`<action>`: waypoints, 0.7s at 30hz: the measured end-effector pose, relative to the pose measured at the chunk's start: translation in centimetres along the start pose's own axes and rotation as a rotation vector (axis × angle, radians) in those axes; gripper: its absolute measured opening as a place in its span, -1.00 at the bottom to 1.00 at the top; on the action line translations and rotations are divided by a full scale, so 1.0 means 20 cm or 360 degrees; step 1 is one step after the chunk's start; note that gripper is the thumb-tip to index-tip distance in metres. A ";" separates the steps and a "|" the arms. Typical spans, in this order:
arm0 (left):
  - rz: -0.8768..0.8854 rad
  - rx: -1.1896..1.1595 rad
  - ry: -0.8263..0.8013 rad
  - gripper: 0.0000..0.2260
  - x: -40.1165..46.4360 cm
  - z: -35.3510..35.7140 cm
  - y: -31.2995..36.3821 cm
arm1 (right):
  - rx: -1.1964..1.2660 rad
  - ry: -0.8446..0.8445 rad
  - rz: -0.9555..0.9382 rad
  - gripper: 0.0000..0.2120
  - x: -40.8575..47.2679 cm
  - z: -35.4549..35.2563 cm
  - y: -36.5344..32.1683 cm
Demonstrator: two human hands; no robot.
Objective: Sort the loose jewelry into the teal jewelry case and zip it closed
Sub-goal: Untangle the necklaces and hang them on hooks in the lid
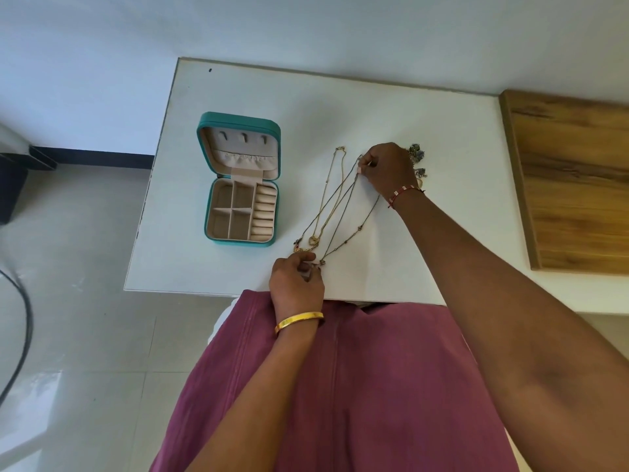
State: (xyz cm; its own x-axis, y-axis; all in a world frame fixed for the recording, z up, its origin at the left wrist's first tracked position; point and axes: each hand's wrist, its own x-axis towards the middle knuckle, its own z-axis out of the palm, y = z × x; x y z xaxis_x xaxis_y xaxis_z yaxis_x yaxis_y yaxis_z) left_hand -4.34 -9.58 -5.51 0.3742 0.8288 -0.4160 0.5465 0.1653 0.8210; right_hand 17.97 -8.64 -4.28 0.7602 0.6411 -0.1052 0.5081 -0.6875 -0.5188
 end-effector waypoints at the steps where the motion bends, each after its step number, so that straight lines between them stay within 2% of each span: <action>1: 0.0002 -0.0016 -0.0004 -0.84 0.00 0.00 0.00 | 0.0003 0.0012 -0.0011 -0.89 -0.01 0.00 0.00; 7: 0.0084 -0.0021 0.0018 -0.85 -0.03 -0.04 0.03 | 0.0058 0.0316 -0.0103 -0.83 -0.15 -0.03 -0.04; 13: 0.0234 0.0066 0.0045 -0.84 -0.08 -0.06 0.05 | 0.0357 0.0519 0.0044 -0.83 -0.51 0.00 -0.03; 17: 0.0309 0.0110 0.0036 -0.83 -0.10 -0.07 0.05 | 0.0407 0.0436 0.0182 -0.80 -0.72 0.05 -0.02; 21: 0.0426 0.0204 0.0010 -0.79 -0.12 -0.07 0.05 | 0.0175 0.0093 0.0077 -0.65 -0.81 0.10 -0.05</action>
State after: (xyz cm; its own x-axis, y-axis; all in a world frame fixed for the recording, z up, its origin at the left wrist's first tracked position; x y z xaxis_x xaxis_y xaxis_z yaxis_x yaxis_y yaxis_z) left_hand -5.86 -10.67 -3.15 0.5136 0.8370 -0.1886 0.5191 -0.1281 0.8451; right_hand 4.25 -17.66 -3.74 0.8068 0.5848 -0.0844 0.4250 -0.6736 -0.6047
